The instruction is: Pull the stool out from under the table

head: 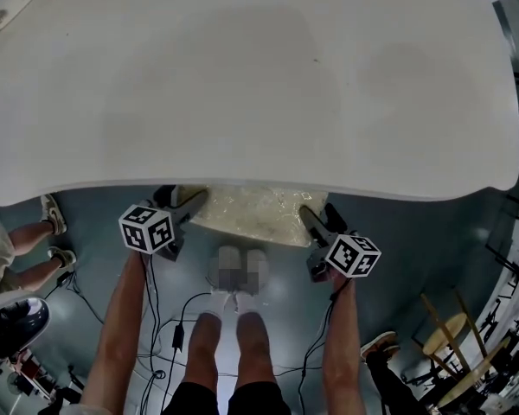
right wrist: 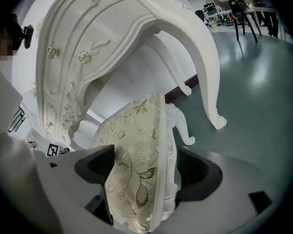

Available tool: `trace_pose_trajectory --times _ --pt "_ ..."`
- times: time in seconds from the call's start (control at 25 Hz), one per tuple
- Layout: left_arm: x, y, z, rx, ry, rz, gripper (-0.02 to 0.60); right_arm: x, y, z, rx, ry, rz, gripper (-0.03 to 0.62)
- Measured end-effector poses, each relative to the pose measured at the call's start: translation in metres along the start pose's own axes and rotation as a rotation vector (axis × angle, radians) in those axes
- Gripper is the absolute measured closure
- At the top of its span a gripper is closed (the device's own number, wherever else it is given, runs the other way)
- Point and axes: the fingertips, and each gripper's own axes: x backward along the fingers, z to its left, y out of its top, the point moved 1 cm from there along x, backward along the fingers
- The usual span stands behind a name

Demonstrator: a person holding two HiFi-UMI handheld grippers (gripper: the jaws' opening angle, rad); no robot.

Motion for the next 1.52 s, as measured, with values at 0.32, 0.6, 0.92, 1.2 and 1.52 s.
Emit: trace_pose_trajectory --times 0.32,0.6,0.92,1.2,1.52 --pt "-0.012 0.000 0.009 0.072 -0.088 0.039 0.184 -0.021 -0.001 0.010 -0.008 0.078 0.057 0.204" --pt "-0.015 -0.001 0.011 0.091 -0.140 0.067 0.141 -0.020 -0.001 0.012 0.001 0.083 0.030 0.204" --pt "-0.019 0.001 0.005 0.097 -0.211 0.074 0.156 -0.019 0.000 0.011 0.001 0.082 0.029 0.204" --pt "-0.018 0.002 0.003 0.092 -0.187 0.076 0.156 -0.019 0.001 0.012 0.014 0.052 0.012 0.204" --pt "-0.021 0.010 -0.005 0.053 -0.173 0.053 0.158 -0.009 0.001 0.008 0.000 0.003 -0.029 0.204"
